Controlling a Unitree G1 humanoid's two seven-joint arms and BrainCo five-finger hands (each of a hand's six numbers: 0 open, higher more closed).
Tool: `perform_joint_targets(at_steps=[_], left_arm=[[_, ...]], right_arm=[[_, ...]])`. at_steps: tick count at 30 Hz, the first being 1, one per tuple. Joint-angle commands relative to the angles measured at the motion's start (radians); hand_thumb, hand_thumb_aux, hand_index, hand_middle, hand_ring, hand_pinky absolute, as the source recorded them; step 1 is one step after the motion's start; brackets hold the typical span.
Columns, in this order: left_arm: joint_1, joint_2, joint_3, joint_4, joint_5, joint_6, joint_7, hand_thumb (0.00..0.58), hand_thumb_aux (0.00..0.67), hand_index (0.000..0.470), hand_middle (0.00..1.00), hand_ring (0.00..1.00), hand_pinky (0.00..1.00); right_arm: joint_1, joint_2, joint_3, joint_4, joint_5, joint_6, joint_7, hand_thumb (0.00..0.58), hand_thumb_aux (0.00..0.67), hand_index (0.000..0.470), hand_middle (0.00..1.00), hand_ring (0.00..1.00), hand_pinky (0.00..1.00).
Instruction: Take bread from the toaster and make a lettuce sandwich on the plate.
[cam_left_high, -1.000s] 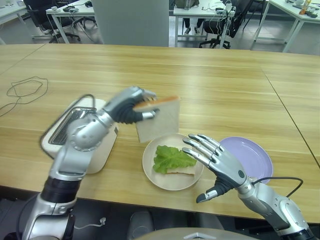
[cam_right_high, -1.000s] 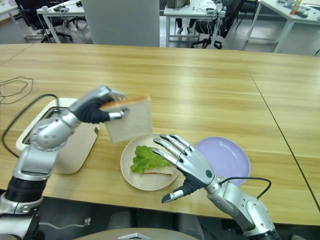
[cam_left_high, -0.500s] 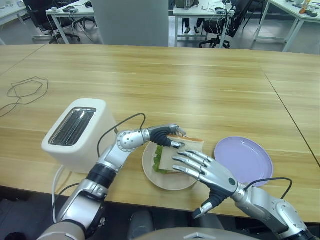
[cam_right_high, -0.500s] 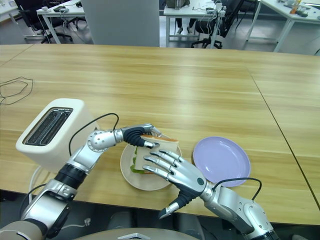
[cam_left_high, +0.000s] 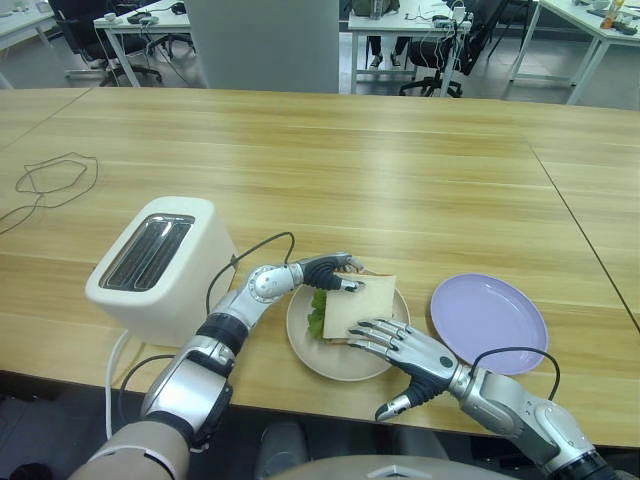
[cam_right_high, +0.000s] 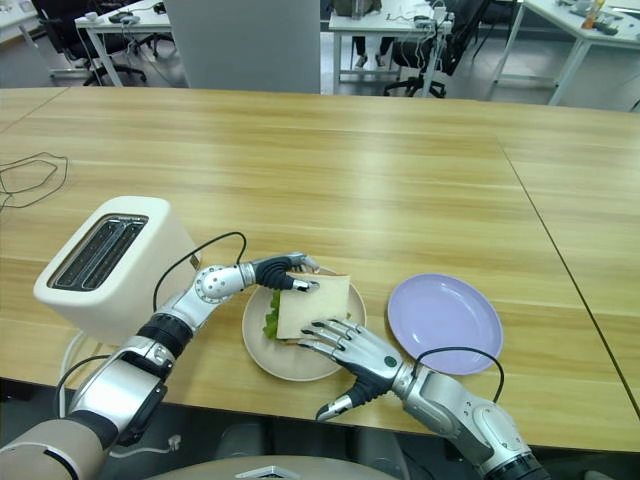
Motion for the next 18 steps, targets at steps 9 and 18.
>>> perform_joint_targets(at_steps=[9, 18], left_arm=[[-0.064, 0.109, -0.09, -0.134, 0.434, -0.074, 0.563, 0.0, 0.0, 0.0, 0.0, 0.0, 0.0], [-0.045, 0.179, -0.031, -0.254, 0.477, 0.013, 0.735, 0.0, 0.0, 0.0, 0.0, 0.0, 0.0]], right_arm=[[-0.02, 0.008, 0.021, 0.023, 0.047, 0.042, 0.025, 0.0, 0.0, 0.0, 0.0, 0.0, 0.0], [-0.02, 0.025, -0.015, -0.005, 0.167, 0.037, 0.015, 0.0, 0.0, 0.0, 0.0, 0.0, 0.0]])
